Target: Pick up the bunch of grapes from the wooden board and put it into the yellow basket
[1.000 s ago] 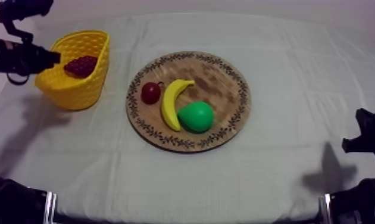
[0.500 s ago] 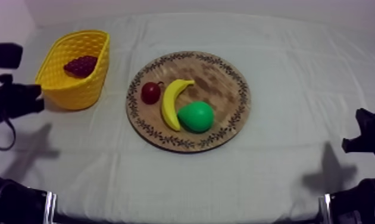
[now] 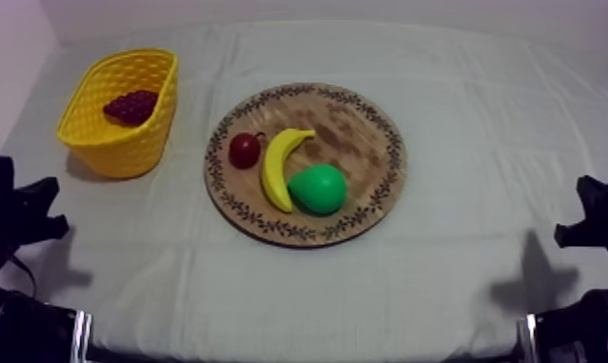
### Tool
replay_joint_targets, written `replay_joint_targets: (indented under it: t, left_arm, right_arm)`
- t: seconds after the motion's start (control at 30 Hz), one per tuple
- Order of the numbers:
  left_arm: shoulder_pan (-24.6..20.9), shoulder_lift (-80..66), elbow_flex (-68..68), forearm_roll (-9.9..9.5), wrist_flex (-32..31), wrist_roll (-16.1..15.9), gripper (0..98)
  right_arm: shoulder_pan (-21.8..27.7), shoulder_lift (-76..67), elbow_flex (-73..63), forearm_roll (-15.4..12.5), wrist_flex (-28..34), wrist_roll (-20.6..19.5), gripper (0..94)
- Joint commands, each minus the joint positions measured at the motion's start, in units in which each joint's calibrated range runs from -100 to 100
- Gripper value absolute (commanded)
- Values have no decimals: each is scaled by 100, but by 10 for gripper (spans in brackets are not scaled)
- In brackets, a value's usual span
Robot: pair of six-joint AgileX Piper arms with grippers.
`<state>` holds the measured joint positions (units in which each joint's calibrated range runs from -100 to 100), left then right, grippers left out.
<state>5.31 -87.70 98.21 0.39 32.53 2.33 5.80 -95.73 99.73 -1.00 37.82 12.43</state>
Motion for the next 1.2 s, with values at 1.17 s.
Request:
replay_joint_targets:
  t: [1.17]
  left_arm:
    - [77, -1230, -4, -141, 533, -91, 8]
  right_arm:
    - [2, -2, 4, 0, 0, -2, 2]
